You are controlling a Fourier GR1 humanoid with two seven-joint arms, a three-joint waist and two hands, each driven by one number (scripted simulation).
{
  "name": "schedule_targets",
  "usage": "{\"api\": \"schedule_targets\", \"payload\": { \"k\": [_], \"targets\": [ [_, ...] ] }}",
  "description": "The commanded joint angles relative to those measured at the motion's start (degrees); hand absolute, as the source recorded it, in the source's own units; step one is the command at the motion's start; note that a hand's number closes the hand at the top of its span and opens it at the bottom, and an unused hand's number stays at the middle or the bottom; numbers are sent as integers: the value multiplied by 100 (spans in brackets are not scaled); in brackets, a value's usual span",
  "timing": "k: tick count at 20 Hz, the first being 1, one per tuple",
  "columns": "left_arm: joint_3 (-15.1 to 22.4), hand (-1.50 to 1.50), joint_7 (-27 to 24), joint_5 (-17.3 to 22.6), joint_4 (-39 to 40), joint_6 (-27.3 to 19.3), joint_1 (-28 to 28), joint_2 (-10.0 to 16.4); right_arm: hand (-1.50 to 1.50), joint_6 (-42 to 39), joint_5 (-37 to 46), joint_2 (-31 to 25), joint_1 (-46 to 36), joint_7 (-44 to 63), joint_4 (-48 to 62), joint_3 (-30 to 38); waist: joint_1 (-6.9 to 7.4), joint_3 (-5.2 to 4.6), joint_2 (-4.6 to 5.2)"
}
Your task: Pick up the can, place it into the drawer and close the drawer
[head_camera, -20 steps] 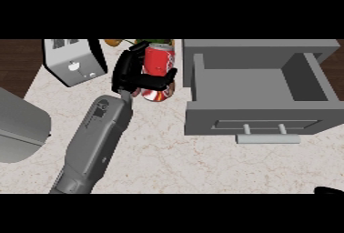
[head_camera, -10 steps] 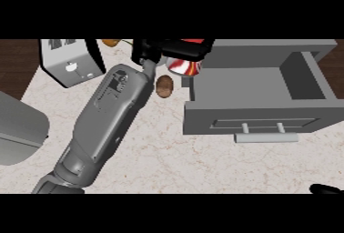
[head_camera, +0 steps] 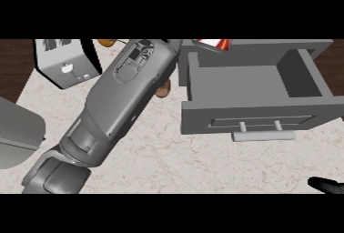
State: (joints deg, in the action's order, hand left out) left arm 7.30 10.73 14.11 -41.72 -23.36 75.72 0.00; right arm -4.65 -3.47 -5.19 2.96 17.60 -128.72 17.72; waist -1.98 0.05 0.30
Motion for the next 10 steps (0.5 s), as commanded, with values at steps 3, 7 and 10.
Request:
{"api": "schedule_targets", "payload": {
  "k": [3, 7, 10],
  "targets": [
    [577, 150, 252, 605, 745, -498, 936, 0, -150, 59, 57, -26, -218, 264, -109, -186, -168, 5, 22],
    [565, 150, -51, 644, 1294, -338, 1150, 0, -150, 118, -241, -243, -432, 757, -335, 10, -168, 3, 32],
    [564, 150, -343, 839, 1618, -237, 1171, 0, -150, 6, -392, -369, -429, 546, -76, 246, -197, 6, 50]
  ]
}}
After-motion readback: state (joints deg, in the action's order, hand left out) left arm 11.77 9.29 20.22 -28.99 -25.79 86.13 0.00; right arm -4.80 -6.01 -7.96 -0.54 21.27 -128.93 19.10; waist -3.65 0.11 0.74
